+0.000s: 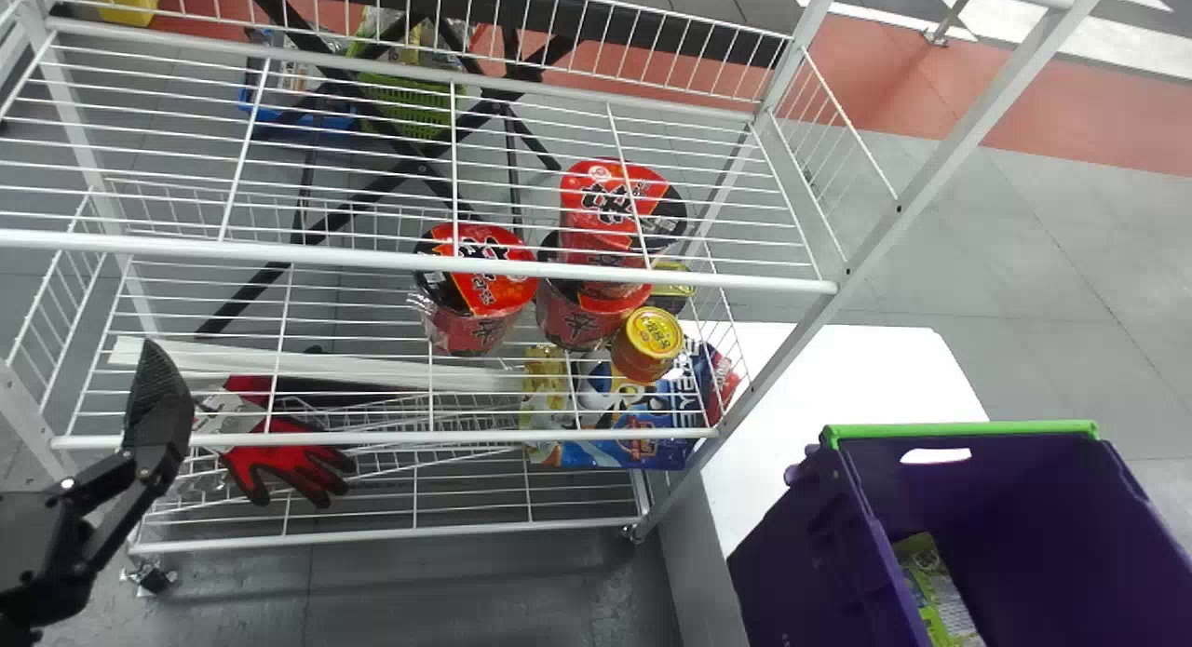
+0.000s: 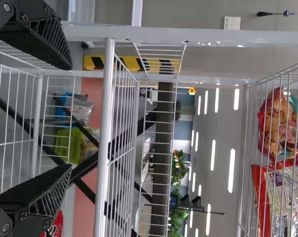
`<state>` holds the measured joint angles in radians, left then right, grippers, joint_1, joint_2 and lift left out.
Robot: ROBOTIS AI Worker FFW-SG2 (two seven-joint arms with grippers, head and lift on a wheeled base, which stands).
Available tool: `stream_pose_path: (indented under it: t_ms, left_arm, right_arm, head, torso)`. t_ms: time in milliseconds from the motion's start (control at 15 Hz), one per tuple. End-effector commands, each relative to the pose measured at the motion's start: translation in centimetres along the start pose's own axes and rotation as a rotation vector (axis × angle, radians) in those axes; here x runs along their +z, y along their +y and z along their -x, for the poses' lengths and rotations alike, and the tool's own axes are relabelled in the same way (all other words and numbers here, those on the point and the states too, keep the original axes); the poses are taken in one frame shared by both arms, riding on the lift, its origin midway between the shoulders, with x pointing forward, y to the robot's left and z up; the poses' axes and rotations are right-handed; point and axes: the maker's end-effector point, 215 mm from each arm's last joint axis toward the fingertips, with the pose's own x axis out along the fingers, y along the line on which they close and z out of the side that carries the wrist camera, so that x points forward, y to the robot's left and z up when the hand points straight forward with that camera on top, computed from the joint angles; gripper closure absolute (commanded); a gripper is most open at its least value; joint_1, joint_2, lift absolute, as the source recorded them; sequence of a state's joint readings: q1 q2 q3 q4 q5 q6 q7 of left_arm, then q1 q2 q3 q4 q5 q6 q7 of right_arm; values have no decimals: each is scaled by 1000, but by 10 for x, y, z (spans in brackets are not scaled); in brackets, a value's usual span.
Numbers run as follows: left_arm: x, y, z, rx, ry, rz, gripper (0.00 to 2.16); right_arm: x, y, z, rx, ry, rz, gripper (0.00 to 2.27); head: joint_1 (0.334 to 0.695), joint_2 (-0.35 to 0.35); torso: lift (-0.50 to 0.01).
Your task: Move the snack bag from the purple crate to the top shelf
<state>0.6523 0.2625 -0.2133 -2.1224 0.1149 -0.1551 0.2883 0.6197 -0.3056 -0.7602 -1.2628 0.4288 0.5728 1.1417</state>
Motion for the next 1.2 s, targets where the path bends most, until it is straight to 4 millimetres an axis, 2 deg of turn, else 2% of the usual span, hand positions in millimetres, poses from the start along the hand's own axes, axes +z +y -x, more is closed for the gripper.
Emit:
stream_pose_path:
  t_ms: [0, 133, 400, 467, 933, 1133]
  left_arm:
    - [2, 0, 0, 1, -10, 5, 113]
    - [1, 1, 0, 1, -8, 6, 110]
    - [15, 1, 4, 4, -49, 24, 107]
    - [17, 1, 5, 5, -53, 26, 107]
    - [14, 4, 6, 7, -47, 21, 107]
    - [12, 5, 6, 10, -45, 19, 107]
  right_arm:
    - [-6, 6, -8, 9, 7, -14, 282]
    - [-9, 6, -17, -11, 23, -8, 282]
    - [14, 11, -31, -6, -12, 3, 282]
    - [14, 16, -36, 2, -4, 3, 282]
    - [-4, 12, -38, -11, 56, -28, 286]
    - [-4, 8, -36, -21, 57, -7, 383]
  head:
    - [695, -350]
    - [695, -350]
    - [695, -350]
    - [695, -350]
    - [695, -350]
    - [695, -350]
  torso:
    - [-448]
    - [-448]
    - [-448]
    - [-448]
    - [-448]
    - [-448]
